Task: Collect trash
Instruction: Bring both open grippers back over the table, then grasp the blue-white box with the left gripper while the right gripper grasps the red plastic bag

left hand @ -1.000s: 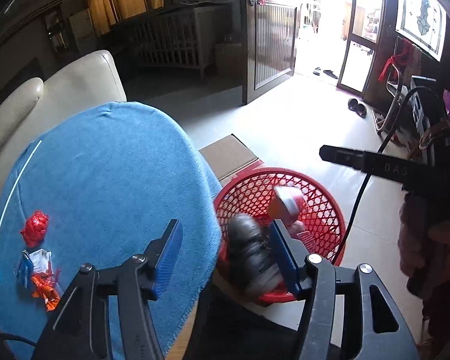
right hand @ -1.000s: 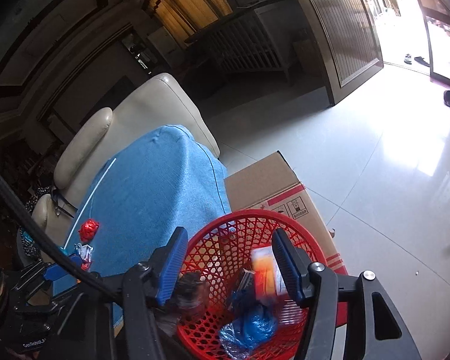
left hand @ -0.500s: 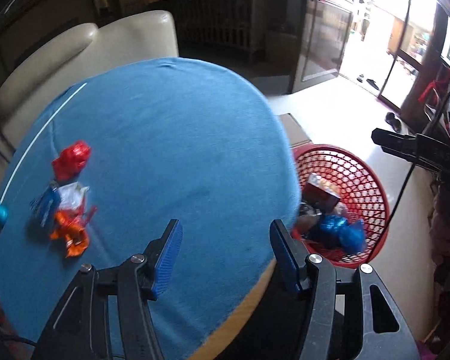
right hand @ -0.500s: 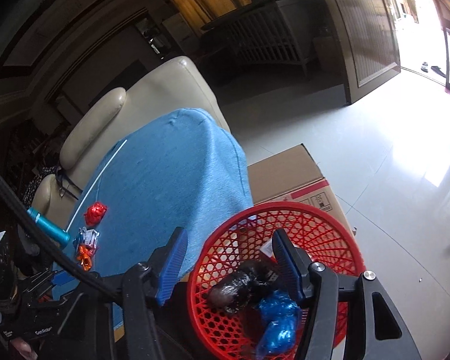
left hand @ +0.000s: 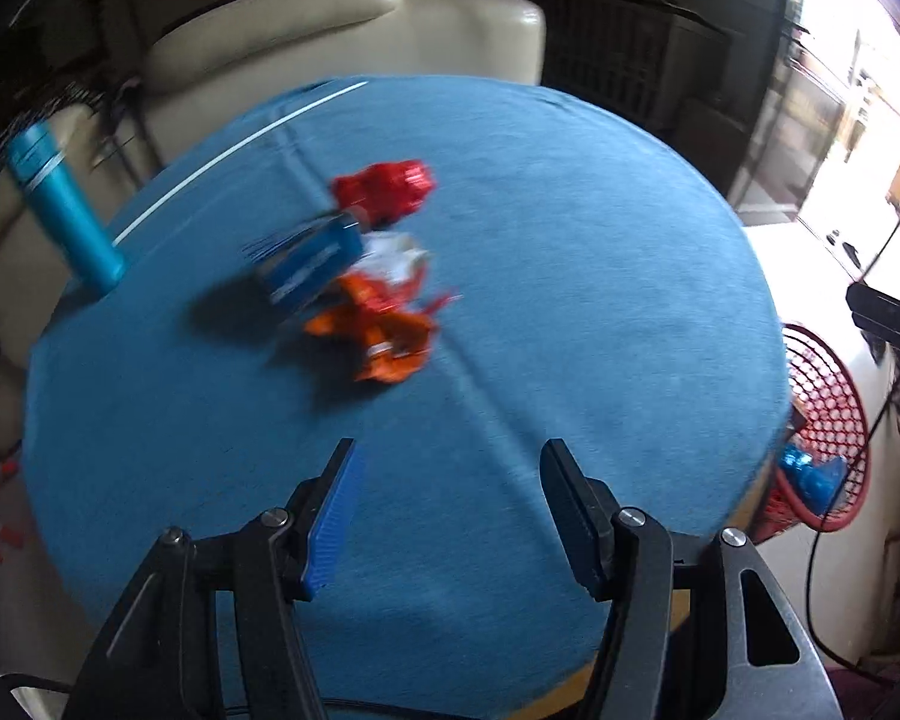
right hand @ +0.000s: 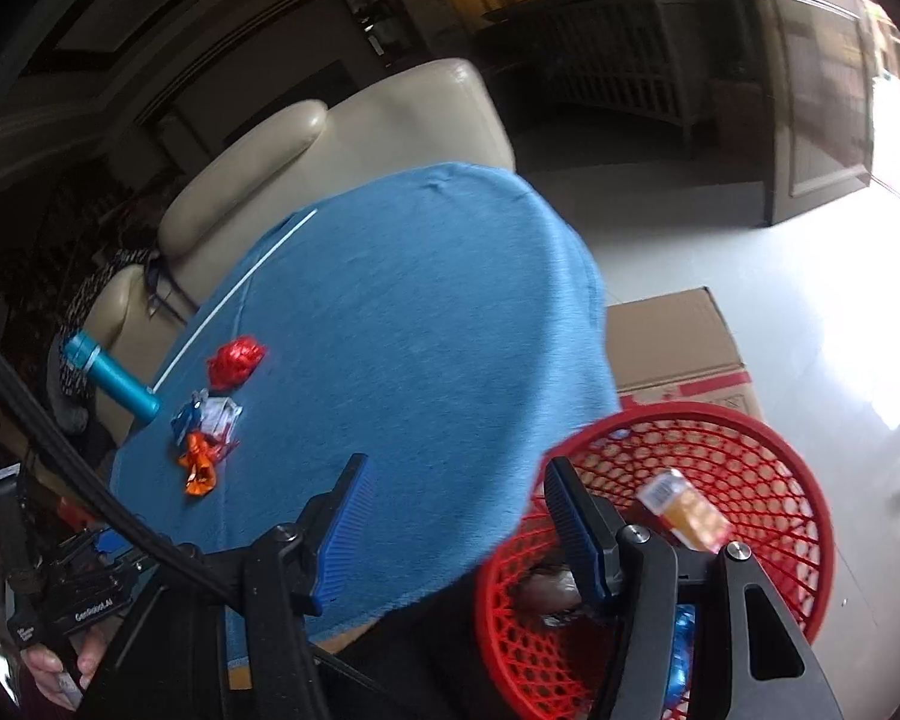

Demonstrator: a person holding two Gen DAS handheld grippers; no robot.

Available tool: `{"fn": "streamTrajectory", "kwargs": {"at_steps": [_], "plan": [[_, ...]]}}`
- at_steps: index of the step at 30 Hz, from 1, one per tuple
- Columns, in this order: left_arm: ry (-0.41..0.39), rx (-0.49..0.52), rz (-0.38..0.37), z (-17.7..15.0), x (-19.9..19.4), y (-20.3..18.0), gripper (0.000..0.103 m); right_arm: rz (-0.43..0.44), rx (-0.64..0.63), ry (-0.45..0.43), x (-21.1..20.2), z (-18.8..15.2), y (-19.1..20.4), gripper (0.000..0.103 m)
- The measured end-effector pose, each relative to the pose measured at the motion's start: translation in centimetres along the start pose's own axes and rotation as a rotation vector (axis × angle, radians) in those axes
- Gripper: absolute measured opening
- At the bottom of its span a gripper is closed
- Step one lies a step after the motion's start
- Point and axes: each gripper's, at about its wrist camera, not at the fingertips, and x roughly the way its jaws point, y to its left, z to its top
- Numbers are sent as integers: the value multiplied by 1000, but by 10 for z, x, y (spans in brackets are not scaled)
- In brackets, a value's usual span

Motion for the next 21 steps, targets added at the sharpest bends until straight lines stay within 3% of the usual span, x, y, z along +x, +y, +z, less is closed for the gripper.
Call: {"fn": "streamTrajectory", "kwargs": {"at_steps": [4, 11, 16, 21], "plan": [[11, -95, 35, -4, 1, 37, 62, 37, -77, 29, 18, 6, 36, 62], [-19, -173, 7, 20, 2, 64, 63, 93, -204, 72, 50, 11, 100, 62], [7, -249, -74, 54, 22, 83, 67, 95, -223, 96, 63, 6, 112, 62], [55, -323, -106, 87, 54, 95, 69, 89, -191, 131, 73, 1, 103, 62]]}}
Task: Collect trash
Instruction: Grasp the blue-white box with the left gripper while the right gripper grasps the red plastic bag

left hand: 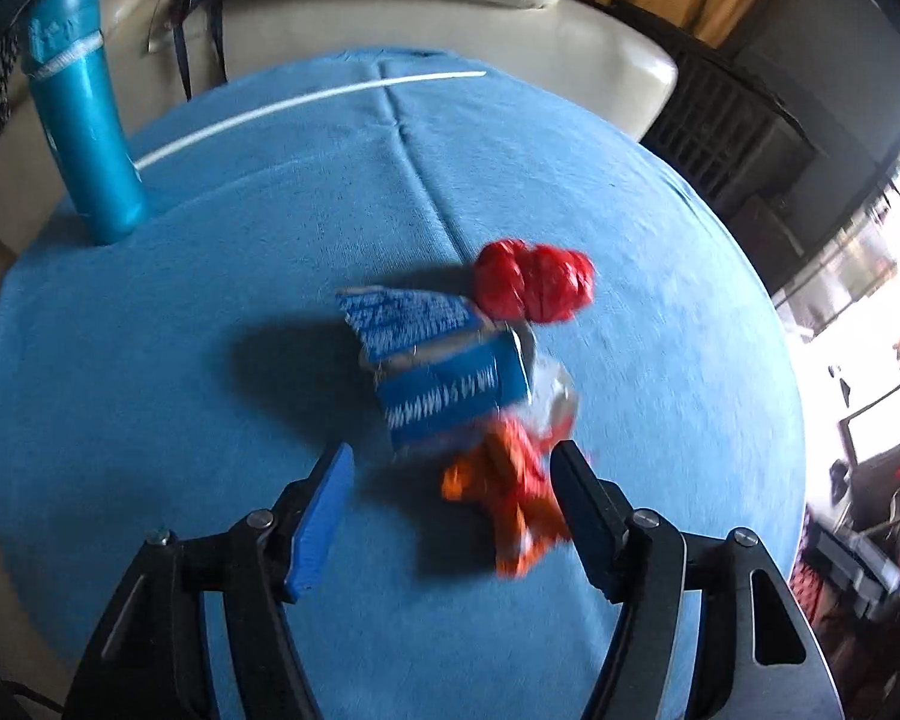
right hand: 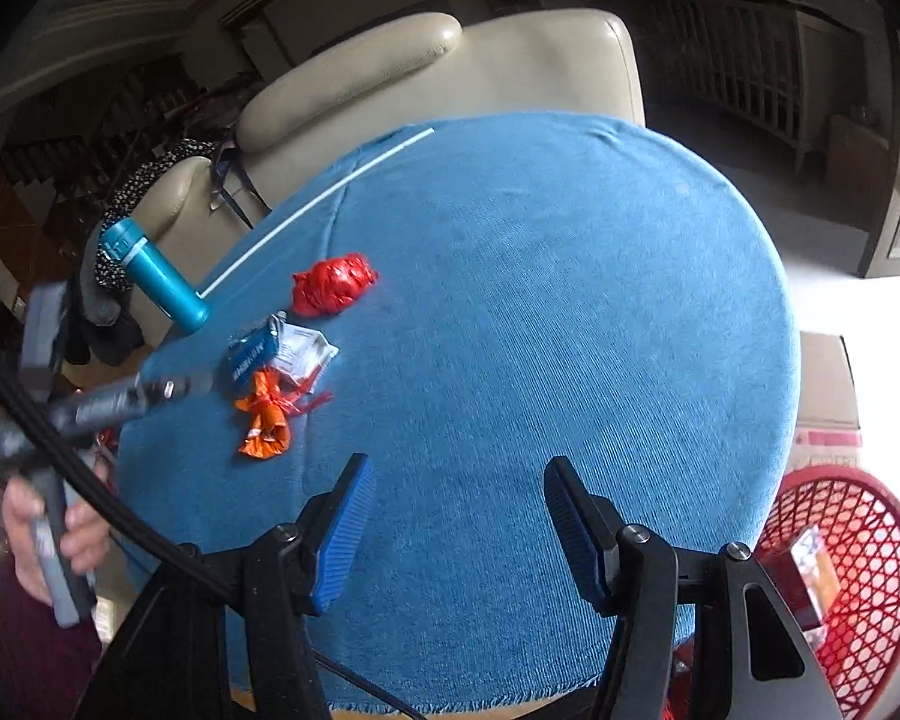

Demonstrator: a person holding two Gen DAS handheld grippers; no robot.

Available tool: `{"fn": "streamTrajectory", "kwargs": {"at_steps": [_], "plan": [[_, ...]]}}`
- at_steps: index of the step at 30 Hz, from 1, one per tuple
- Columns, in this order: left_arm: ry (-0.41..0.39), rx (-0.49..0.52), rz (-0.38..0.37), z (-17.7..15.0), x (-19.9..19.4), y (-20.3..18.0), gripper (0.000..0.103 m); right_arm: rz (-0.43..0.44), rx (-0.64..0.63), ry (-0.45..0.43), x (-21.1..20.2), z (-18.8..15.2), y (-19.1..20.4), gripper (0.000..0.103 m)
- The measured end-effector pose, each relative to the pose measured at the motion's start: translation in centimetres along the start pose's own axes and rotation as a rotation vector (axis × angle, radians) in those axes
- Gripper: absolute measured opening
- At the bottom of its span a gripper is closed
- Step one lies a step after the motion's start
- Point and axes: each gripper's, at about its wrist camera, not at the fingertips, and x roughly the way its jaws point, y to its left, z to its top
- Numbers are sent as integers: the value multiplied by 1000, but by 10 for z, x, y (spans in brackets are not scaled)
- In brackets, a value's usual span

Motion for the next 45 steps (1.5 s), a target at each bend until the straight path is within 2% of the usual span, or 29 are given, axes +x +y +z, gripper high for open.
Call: {"fn": "streamTrajectory", "kwargs": {"at_steps": [2, 6, 14, 16, 18, 20, 26, 28, 31, 37, 38, 39, 45], "plan": [[22, -25, -18, 13, 13, 0, 70, -5, 9, 11, 3, -1, -4, 62], [49, -66, -7, 34, 36, -2, 70, -8, 16, 23, 6, -1, -10, 62], [78, -47, 36, 37, 59, -3, 72, 3, -46, 40, 24, 17, 4, 62], [95, -68, 22, 30, 62, 6, 71, 21, -89, 19, 31, 32, 15, 62], [72, -77, -1, 24, 59, 15, 71, 36, -124, -2, 39, 49, 24, 62], [58, -69, 28, 20, 56, 22, 70, 68, -135, -12, 52, 70, 33, 62], [29, -78, 2, 5, 31, 38, 70, 128, -178, 21, 114, 128, 75, 62], [14, -76, -1, -6, 16, 45, 70, 172, -145, 61, 145, 145, 92, 62], [-9, -70, 4, -14, -2, 51, 70, 175, -138, 98, 166, 152, 100, 72], [-43, -46, 35, -27, -23, 46, 70, 121, -131, 185, 211, 148, 107, 72], [-49, -36, 48, -27, -22, 43, 70, 130, -136, 196, 214, 144, 108, 67], [-54, -25, 63, -28, -23, 39, 70, 151, -133, 186, 213, 141, 109, 57], [-79, 25, 116, -35, -34, 30, 70, 132, -169, 129, 189, 123, 112, 54]]}}
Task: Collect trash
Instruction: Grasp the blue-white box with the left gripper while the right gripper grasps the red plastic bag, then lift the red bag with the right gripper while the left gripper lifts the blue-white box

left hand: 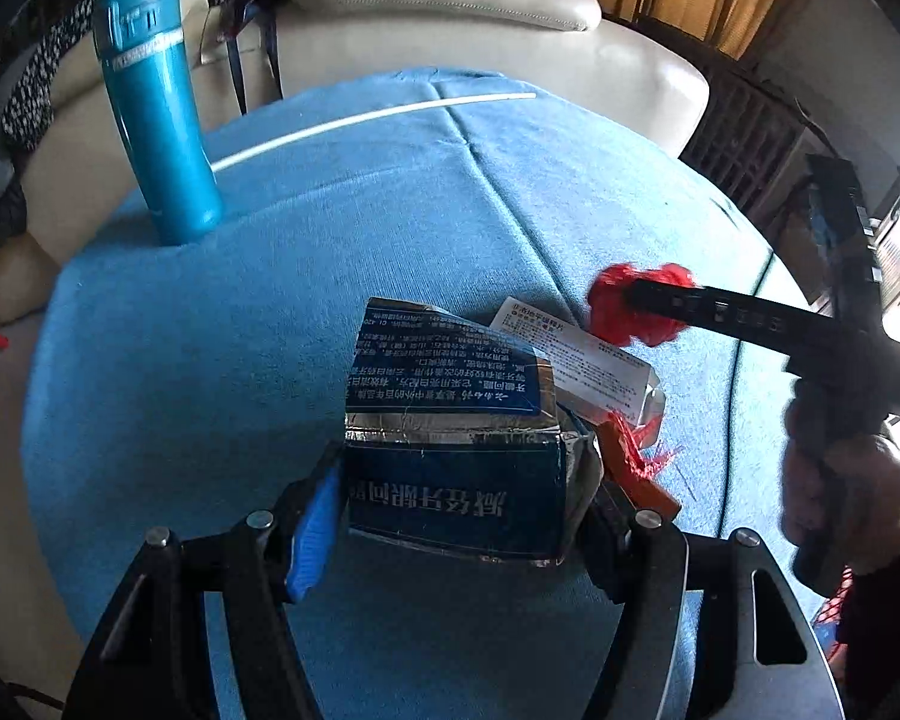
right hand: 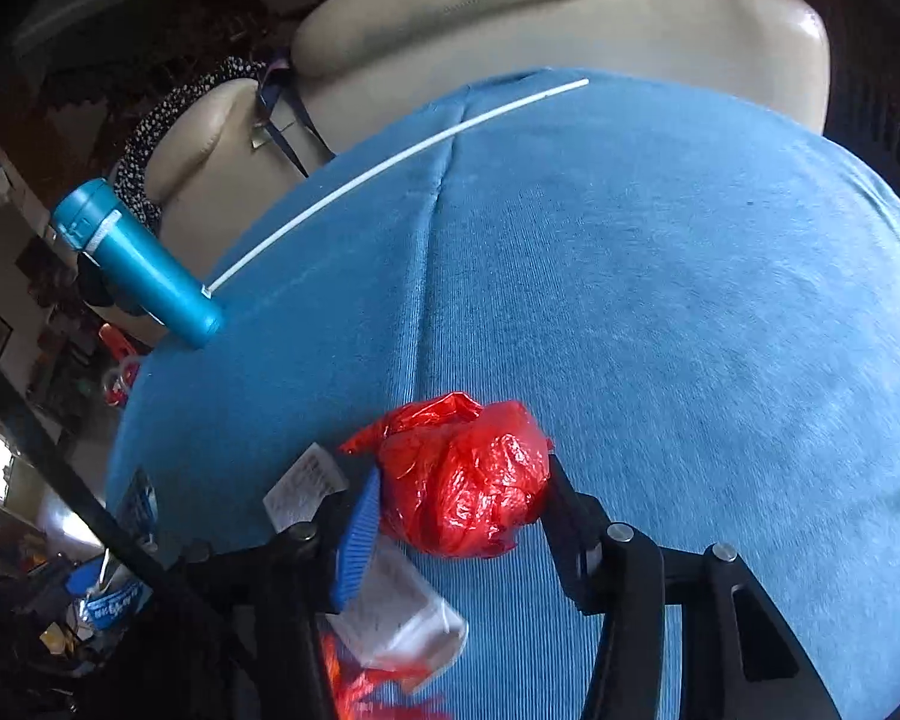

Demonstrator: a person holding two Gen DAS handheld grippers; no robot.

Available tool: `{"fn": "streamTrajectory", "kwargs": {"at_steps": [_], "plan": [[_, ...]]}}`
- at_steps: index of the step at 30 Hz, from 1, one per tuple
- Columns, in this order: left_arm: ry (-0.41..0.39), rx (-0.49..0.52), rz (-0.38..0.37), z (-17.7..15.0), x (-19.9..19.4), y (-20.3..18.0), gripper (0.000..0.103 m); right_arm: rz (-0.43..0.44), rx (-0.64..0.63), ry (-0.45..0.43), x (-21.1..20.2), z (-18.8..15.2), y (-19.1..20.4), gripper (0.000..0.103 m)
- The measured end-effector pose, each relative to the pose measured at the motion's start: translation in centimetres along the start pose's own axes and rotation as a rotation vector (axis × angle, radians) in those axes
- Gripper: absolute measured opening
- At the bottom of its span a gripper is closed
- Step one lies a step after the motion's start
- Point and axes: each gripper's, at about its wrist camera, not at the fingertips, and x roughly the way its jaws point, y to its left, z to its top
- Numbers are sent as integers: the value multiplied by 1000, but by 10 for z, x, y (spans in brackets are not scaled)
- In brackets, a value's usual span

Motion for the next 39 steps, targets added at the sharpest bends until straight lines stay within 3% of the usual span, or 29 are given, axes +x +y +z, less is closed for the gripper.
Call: {"fn": "streamTrajectory", "kwargs": {"at_steps": [11, 19, 25, 39], "plan": [[-54, 73, 67, -10, -23, -23, 70, 54, 34, -93, -101, -60, -14, 53], [-123, 137, 153, -23, -48, -45, 70, 35, 24, -116, -139, -107, -12, 54], [-172, 184, 208, -34, -62, -61, 70, -29, -11, -140, -163, -135, -10, 54], [-245, 276, 232, -50, -86, -99, 70, -46, 27, -221, -218, -173, -23, 54]]}}
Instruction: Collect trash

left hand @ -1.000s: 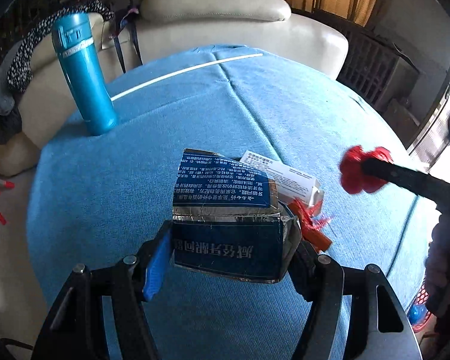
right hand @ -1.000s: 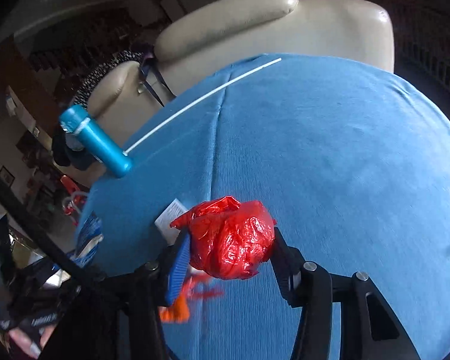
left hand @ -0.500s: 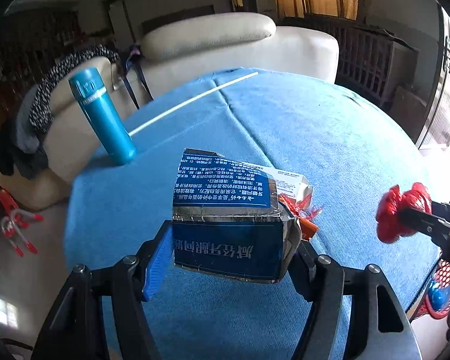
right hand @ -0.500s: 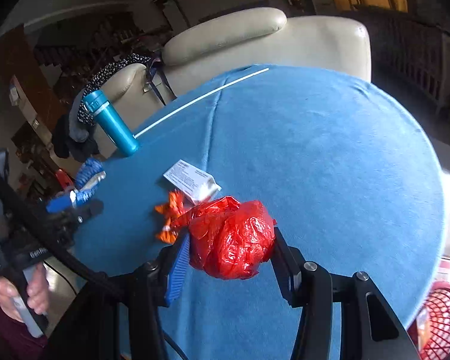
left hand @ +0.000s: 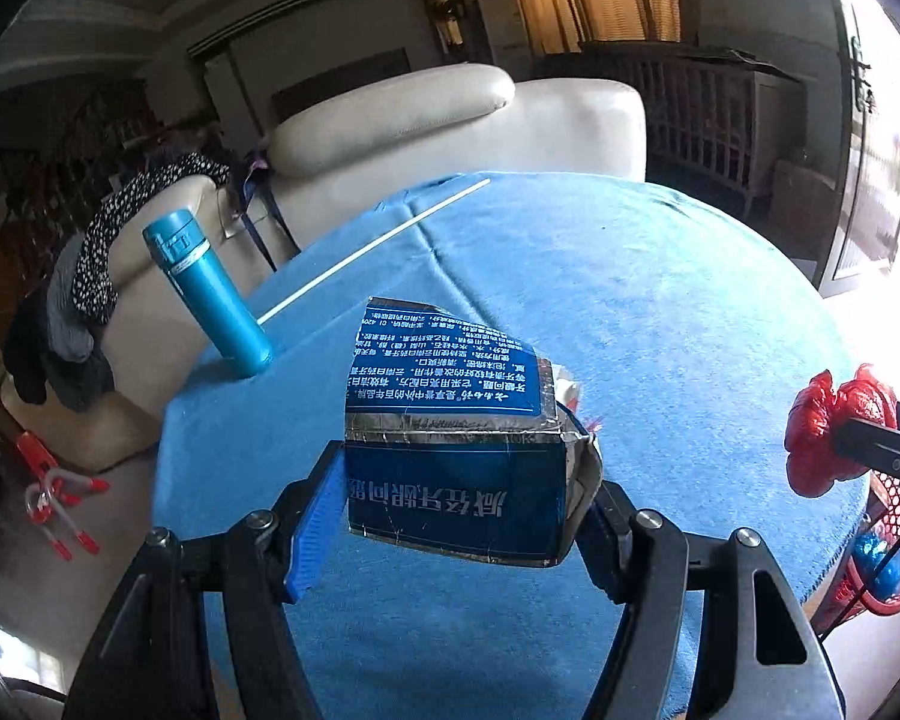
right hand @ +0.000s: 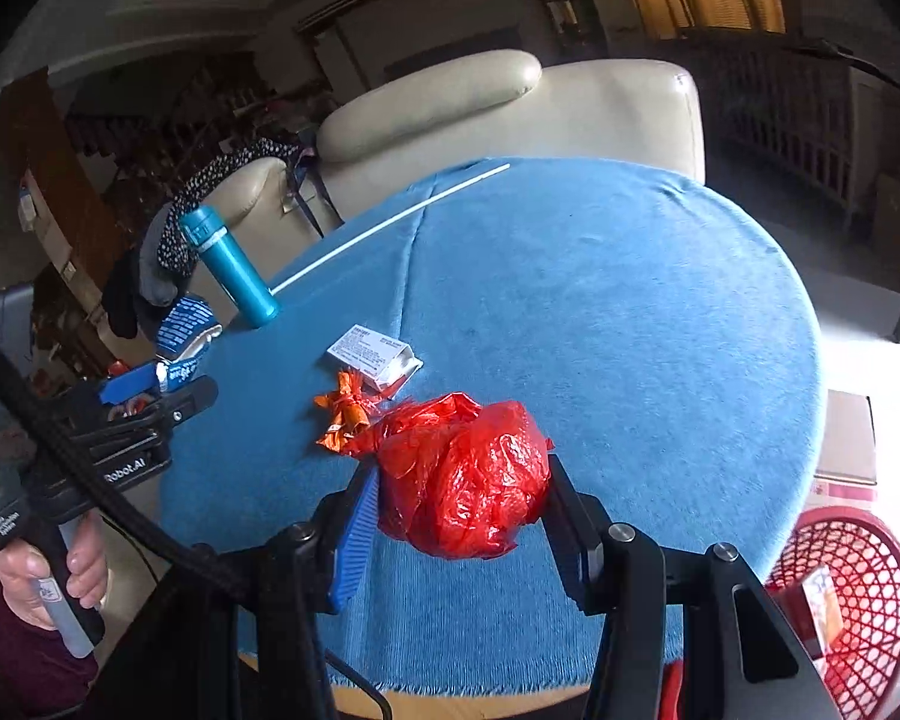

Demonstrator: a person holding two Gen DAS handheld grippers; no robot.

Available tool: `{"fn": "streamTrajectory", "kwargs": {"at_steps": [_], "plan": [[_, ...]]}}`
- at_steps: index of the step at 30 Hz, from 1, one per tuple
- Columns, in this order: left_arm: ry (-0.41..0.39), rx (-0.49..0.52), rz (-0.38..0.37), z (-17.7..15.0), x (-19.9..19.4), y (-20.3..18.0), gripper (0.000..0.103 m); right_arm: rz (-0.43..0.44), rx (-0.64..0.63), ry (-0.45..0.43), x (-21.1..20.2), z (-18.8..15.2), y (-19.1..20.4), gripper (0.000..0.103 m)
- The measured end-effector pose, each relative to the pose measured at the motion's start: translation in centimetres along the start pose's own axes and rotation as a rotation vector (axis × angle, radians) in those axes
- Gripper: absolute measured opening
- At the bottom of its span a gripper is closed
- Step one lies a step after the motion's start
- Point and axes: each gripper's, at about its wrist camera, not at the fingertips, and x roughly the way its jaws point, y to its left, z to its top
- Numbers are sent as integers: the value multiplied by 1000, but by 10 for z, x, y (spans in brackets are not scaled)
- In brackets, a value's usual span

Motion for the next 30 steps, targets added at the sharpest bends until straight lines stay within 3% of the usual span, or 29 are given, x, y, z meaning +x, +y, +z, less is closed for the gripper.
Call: {"fn": "streamTrajectory", "kwargs": {"at_steps": [14, 30], "plan": [[-25, 62, -11, -4, -14, -28, 71, -15, 34, -47, -31, -14, -11, 54], [-22, 103, -25, -7, -13, -46, 70, -16, 84, -43, -33, -22, -25, 55]]}}
